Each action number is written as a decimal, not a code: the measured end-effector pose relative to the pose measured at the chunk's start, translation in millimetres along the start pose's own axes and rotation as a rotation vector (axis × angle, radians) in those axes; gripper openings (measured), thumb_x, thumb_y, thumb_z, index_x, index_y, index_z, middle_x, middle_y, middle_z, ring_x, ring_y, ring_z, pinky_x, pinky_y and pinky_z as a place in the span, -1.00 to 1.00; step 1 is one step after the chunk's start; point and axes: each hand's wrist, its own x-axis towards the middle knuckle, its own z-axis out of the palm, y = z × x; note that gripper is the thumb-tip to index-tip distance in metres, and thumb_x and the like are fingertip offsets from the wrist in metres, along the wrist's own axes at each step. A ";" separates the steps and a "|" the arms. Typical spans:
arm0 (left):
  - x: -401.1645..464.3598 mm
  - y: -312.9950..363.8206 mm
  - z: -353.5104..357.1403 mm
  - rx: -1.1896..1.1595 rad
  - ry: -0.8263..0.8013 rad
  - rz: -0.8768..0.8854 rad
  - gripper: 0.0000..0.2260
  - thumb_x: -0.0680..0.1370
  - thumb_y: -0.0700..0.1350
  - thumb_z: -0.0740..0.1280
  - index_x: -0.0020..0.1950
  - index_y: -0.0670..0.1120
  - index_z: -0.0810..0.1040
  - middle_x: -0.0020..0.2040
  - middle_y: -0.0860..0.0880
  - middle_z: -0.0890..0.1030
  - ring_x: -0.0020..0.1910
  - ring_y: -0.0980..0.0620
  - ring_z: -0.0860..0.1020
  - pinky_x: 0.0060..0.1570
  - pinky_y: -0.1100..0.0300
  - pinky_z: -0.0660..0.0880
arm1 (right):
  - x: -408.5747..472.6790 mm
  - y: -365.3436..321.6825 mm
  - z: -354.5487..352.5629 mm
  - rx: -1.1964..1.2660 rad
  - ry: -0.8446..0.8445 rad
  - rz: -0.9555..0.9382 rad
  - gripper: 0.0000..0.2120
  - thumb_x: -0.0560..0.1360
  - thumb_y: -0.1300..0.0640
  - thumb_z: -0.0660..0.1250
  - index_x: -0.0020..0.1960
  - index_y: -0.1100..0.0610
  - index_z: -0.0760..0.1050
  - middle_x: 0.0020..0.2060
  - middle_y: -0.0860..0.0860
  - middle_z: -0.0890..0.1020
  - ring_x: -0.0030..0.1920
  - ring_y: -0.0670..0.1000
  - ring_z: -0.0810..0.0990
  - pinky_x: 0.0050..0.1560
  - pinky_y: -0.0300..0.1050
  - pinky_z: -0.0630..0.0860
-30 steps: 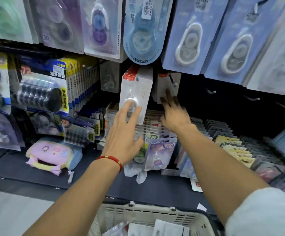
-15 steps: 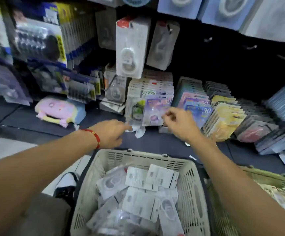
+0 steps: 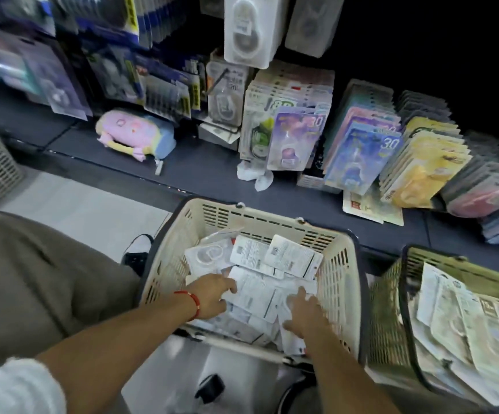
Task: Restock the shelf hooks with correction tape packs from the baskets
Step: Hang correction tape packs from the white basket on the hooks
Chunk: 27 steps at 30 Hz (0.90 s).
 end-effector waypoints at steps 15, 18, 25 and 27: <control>45.9 21.8 23.8 0.349 -0.105 0.030 -0.31 0.64 -0.03 0.38 0.68 -0.01 0.11 0.54 -0.14 0.36 0.49 -0.17 0.39 0.40 -0.10 0.41 | -30.6 14.4 -3.6 0.639 0.157 -0.038 -0.40 0.50 0.27 0.54 0.33 -0.02 0.26 0.21 0.10 0.58 0.16 0.22 0.64 0.00 0.13 0.70; 43.5 26.7 24.9 0.458 0.017 0.011 -0.50 0.64 -0.14 0.36 0.56 0.03 0.34 0.45 -0.08 0.47 0.42 -0.12 0.44 0.36 -0.11 0.43 | -33.9 17.5 -17.4 0.786 0.112 -0.029 -0.62 0.54 0.21 0.50 0.20 0.00 0.37 0.21 0.09 0.61 0.09 0.11 0.63 -0.15 -0.07 0.64; 19.8 16.1 -2.3 -0.131 0.319 0.061 -0.71 0.54 -0.24 0.40 -0.05 0.15 0.41 0.00 0.03 0.56 0.06 -0.08 0.55 0.09 0.00 0.47 | -38.1 39.9 -58.7 0.886 0.017 -0.050 -0.73 0.49 0.16 0.57 0.17 0.08 0.67 0.25 0.03 0.57 0.22 0.11 0.60 0.19 0.05 0.61; 10.5 19.6 -8.0 -0.281 0.481 0.131 -0.75 0.59 -0.21 0.38 -0.02 0.10 0.37 -0.06 0.00 0.55 -0.04 -0.11 0.54 -0.01 -0.04 0.50 | -42.7 37.3 -66.7 0.936 -0.001 -0.077 -0.82 0.50 0.16 0.55 0.09 0.04 0.72 0.24 0.03 0.59 0.23 0.10 0.58 0.30 0.05 0.55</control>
